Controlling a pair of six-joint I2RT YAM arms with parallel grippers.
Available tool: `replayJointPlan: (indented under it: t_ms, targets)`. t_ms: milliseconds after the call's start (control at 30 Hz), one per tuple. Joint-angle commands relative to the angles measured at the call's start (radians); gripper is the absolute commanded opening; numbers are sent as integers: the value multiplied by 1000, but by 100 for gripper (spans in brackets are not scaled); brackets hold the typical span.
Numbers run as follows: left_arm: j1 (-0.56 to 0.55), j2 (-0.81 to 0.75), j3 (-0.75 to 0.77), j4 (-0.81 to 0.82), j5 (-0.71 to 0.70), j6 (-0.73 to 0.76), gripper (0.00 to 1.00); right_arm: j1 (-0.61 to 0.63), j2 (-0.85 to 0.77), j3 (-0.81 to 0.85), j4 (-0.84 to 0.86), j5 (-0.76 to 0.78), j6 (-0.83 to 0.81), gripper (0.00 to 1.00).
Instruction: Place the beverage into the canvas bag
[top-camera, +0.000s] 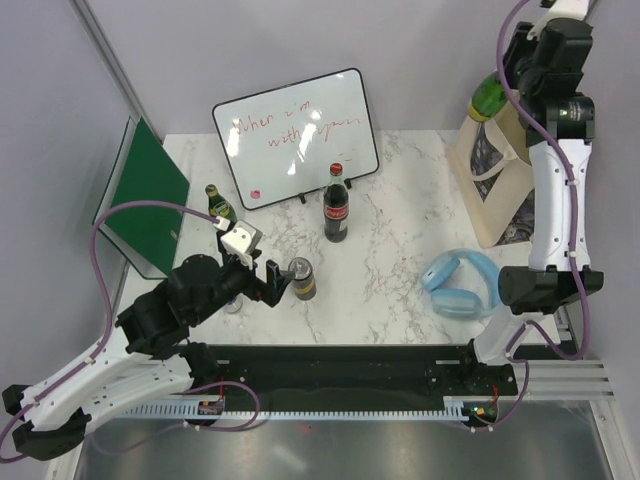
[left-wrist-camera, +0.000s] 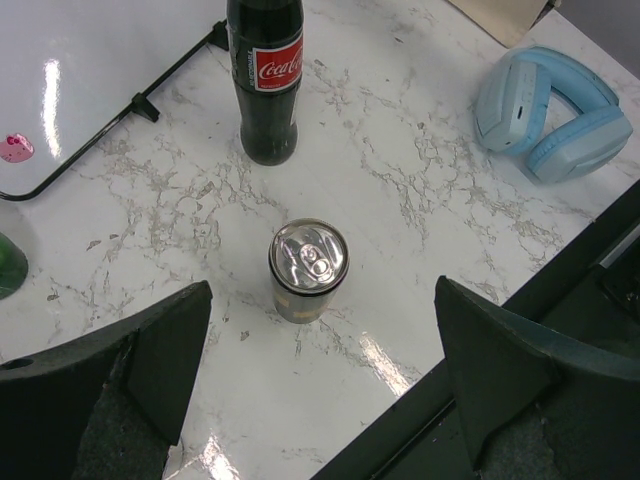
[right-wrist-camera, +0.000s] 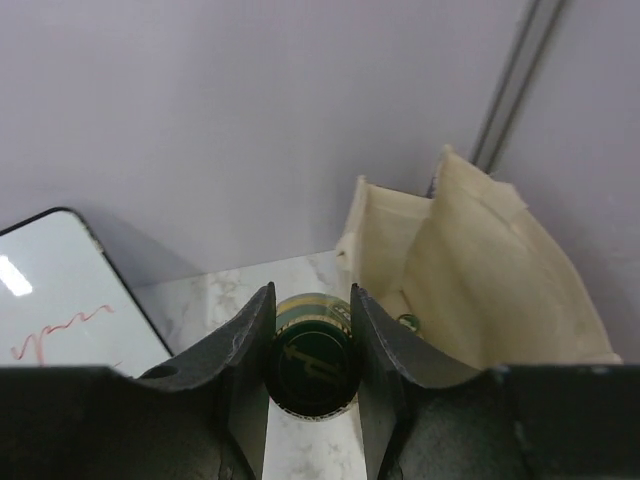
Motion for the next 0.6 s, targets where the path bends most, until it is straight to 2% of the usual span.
replayJointPlan:
  t_ms: [0,200,567]
  targets:
    - [3,1,3,37,6,28,100,-50,-49,76,204,0,1,0]
    - [3,-4,2,35,2,28,100,-94,-61,64,232,71,-73,0]
    - [5,1,-2,35,-6,28,100,-220,17,82,287,23,-41,0]
